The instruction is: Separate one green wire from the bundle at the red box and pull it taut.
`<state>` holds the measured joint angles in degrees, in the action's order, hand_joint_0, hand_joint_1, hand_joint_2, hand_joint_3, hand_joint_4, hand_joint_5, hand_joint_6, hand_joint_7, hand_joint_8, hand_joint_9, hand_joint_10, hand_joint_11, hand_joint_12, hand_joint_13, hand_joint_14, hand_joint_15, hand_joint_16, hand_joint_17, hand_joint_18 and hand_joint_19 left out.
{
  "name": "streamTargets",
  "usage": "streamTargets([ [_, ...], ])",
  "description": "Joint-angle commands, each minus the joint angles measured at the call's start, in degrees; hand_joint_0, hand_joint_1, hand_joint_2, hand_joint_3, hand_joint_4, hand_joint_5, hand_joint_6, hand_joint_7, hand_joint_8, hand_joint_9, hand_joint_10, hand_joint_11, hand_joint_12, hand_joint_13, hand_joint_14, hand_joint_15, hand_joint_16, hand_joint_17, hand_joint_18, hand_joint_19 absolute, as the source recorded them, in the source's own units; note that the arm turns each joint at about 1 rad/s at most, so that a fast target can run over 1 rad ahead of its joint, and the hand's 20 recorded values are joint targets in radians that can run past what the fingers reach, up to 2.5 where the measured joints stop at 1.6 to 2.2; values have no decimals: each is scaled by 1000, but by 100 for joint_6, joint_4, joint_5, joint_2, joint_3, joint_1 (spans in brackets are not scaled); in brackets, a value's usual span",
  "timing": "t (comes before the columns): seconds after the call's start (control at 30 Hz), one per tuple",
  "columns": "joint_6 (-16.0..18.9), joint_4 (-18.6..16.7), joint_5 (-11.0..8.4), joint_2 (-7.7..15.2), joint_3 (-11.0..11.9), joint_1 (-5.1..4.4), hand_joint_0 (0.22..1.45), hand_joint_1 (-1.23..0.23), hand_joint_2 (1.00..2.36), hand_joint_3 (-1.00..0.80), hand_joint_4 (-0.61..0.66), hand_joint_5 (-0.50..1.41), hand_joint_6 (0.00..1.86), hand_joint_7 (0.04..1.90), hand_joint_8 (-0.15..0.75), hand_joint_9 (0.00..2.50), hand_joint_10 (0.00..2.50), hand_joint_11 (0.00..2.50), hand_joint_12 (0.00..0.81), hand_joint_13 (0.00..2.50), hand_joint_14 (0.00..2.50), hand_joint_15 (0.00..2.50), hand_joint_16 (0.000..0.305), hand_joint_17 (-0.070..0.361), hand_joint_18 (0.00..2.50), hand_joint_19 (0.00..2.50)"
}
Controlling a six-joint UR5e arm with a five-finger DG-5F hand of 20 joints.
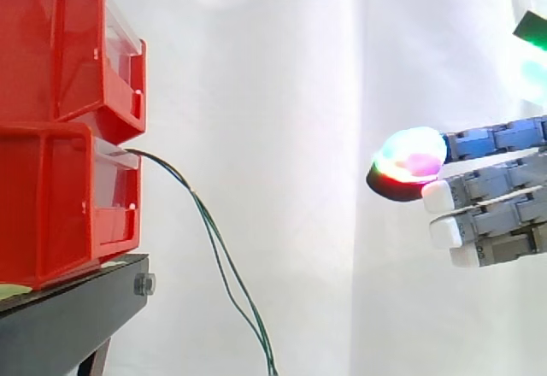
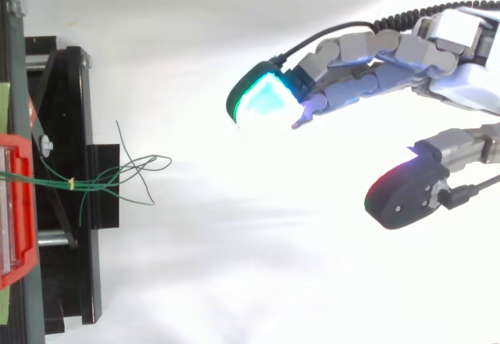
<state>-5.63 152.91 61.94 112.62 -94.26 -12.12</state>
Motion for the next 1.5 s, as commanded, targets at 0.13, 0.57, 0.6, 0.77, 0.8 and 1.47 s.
streamTargets([
  [0.13, -87, -121, -7, 14, -4, -10, 472, -654, 1000, -500, 90, -199, 502, 697, 207, 572, 12, 456, 308, 633, 15, 399, 39, 89, 469, 391],
  [0.57, -184, -551, -235, 278, 13, -10, 476, -667, 1000, -500, 114, -192, 502, 744, 221, 664, 15, 658, 264, 618, 15, 387, 29, 64, 416, 248],
  [0.6, -184, -569, -235, 278, 13, -10, 476, -667, 1000, -500, 115, -192, 502, 743, 221, 665, 13, 649, 262, 619, 13, 390, 29, 64, 417, 249],
  [0.77, -245, -613, -244, 287, 13, -10, 477, -668, 1000, -500, 118, -192, 502, 746, 220, 649, 15, 621, 262, 622, 14, 398, 28, 64, 415, 259],
  [0.8, -254, -613, -235, 287, 13, -10, 477, -669, 1000, -500, 119, -192, 502, 745, 220, 647, 14, 612, 261, 622, 14, 397, 28, 64, 415, 259],
  [1.47, -395, -859, -244, 559, 13, 43, 491, -678, 1000, -500, 142, -182, 502, 749, 223, 695, 13, 550, 261, 665, 14, 406, 28, 63, 435, 279],
])
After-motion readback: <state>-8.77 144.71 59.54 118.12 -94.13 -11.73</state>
